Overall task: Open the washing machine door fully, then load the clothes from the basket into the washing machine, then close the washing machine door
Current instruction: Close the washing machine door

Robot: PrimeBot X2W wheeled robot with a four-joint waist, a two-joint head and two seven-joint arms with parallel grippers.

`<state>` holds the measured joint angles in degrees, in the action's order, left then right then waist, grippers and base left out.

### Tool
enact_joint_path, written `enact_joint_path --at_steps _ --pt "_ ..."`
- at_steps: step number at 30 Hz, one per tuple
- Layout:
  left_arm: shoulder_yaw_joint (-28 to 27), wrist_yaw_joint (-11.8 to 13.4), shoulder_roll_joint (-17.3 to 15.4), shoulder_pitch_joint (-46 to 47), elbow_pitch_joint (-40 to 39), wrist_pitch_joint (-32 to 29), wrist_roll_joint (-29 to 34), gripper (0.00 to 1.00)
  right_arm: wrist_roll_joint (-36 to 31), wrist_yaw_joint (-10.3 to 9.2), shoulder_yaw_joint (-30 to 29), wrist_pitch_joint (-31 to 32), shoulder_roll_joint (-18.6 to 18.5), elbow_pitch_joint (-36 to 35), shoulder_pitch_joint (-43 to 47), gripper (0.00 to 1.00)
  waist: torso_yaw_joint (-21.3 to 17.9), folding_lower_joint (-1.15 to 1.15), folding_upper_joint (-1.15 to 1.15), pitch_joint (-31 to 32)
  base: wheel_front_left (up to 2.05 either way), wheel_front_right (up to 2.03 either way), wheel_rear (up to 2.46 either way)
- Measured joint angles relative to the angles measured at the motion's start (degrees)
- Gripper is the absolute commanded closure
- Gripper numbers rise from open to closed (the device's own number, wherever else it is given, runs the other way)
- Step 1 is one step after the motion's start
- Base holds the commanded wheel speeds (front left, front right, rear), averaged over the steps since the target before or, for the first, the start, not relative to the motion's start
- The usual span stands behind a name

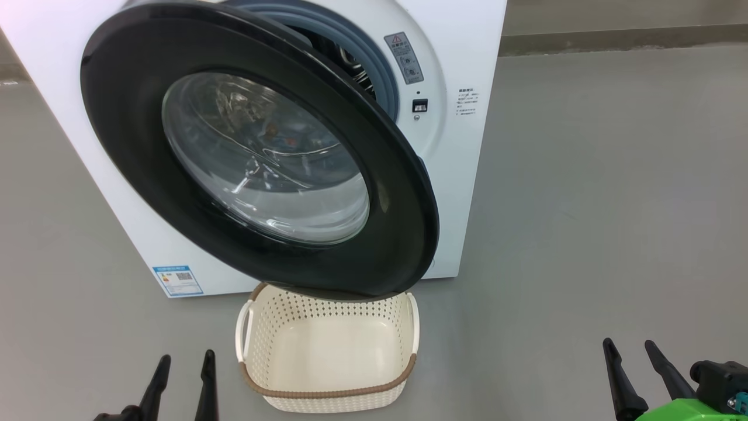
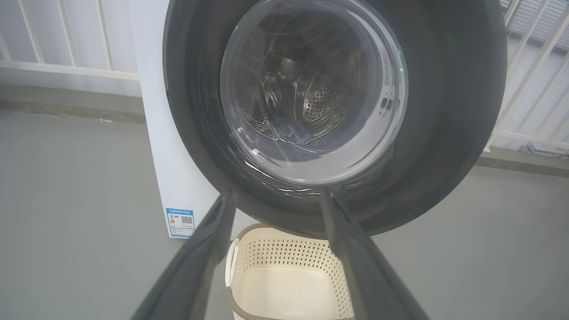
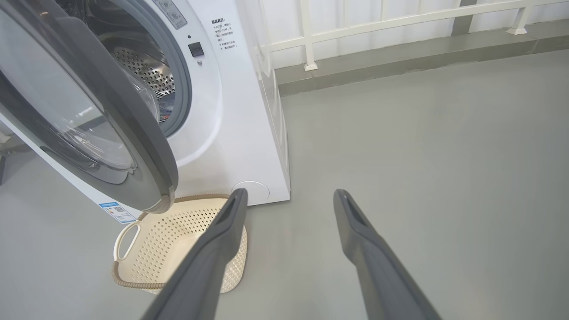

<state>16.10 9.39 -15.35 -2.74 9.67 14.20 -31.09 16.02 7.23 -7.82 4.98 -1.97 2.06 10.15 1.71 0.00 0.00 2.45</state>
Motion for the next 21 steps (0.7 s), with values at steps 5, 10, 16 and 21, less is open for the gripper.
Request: enact_joint_path --at_steps 5,10,16,21 --pt "0.09 0.77 0.58 0.01 -0.08 0.01 0.19 0.0 -0.49 0.0 1.34 -0.02 -0.01 -0.2 -0.13 0.0 0.62 0.0 0.0 -0.35 0.0 0.0 0.0" --pt "0.15 0.76 0.63 0.01 -0.08 0.01 0.19 0.0 -0.53 0.0 1.75 -0.02 -0.01 -0.2 -0.23 0.0 1.04 0.0 0.0 -0.72 0.0 0.0 0.0" --pt "0.32 0.73 0.83 0.08 -0.07 0.01 0.2 0.0 -0.55 0.0 1.65 -0.01 -0.16 -0.73 -0.73 0.0 1.65 0.0 0.0 -1.07 0.0 0.0 0.0" --pt "0.94 0.14 1.41 0.67 -0.07 0.01 1.11 0.0 -0.55 0.0 0.25 0.01 -0.94 -2.35 -2.83 1.0 3.08 0.0 0.0 -1.71 0.0 0.0 0.0"
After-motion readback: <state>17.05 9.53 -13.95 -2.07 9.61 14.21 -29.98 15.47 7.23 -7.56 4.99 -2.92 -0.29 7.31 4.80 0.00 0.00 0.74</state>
